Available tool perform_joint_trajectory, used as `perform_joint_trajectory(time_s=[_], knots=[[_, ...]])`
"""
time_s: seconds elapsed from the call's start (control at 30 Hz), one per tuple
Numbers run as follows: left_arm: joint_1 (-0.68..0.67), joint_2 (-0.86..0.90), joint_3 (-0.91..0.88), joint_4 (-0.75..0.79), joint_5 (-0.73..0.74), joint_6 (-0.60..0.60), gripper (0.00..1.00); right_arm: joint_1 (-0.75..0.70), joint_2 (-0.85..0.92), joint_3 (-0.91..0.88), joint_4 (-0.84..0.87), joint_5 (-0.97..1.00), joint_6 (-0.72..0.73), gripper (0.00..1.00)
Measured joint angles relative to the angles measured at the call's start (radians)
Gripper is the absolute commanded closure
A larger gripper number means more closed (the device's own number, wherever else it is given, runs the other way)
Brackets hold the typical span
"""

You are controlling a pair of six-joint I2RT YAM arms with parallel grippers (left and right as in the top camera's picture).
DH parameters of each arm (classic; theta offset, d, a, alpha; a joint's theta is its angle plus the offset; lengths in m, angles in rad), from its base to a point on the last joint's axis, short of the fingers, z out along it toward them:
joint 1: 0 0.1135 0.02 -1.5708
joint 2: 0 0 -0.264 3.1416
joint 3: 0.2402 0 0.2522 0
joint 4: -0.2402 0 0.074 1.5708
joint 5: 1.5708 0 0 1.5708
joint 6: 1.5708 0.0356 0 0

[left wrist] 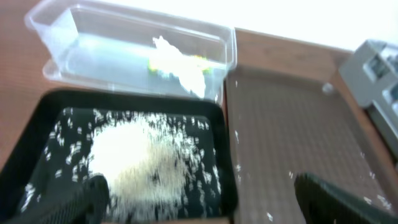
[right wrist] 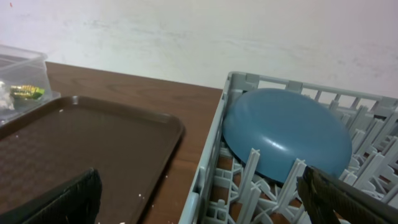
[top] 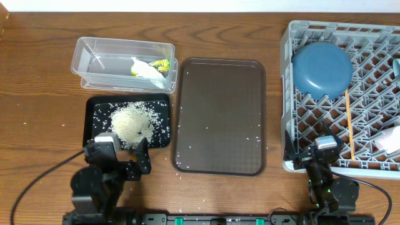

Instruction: Sort waste into correct bins and load items into the dishwasher rack

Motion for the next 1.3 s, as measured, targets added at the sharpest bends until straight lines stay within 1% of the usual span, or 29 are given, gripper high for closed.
perform_joint_trajectory(time_s=[0.1, 0.17, 0.3, 0.33, 0.37, 0.43, 0.57, 1.3], knots=[[0.000, -0.107, -0.159, 0.174, -0.001, 0.000, 0.02, 0.000, 0.000, 0.000, 0.000, 0.000, 0.000, 0.01], [0.000, -0.160, -0.256, 0.322, 0.000, 0.000, 0.02, 0.000, 0.001, 0.000, 0.000, 0.000, 0.000, 0.01], [0.000, -0.178, -0.392, 0.599, -0.005, 0.000, 0.02, 0.000, 0.001, 0.000, 0.000, 0.001, 0.000, 0.01], [0.000, -0.180, -0.421, 0.656, -0.007, 0.000, 0.02, 0.000, 0.001, 0.000, 0.000, 0.002, 0.000, 0.01], [0.000, -0.181, -0.436, 0.673, -0.012, 0.001, 0.02, 0.000, 0.001, 0.000, 0.000, 0.002, 0.000, 0.01], [0.000, -0.181, -0.453, 0.665, -0.023, 0.005, 0.02, 0.000, 0.001, 0.000, 0.000, 0.002, 0.000, 0.01], [0.000, -0.181, -0.452, 0.596, -0.025, 0.010, 0.02, 0.000, 0.001, 0.000, 0.000, 0.002, 0.000, 0.01], [0.000, -0.181, -0.445, 0.589, -0.005, 0.023, 0.02, 0.000, 0.001, 0.000, 0.000, 0.002, 0.000, 0.01]])
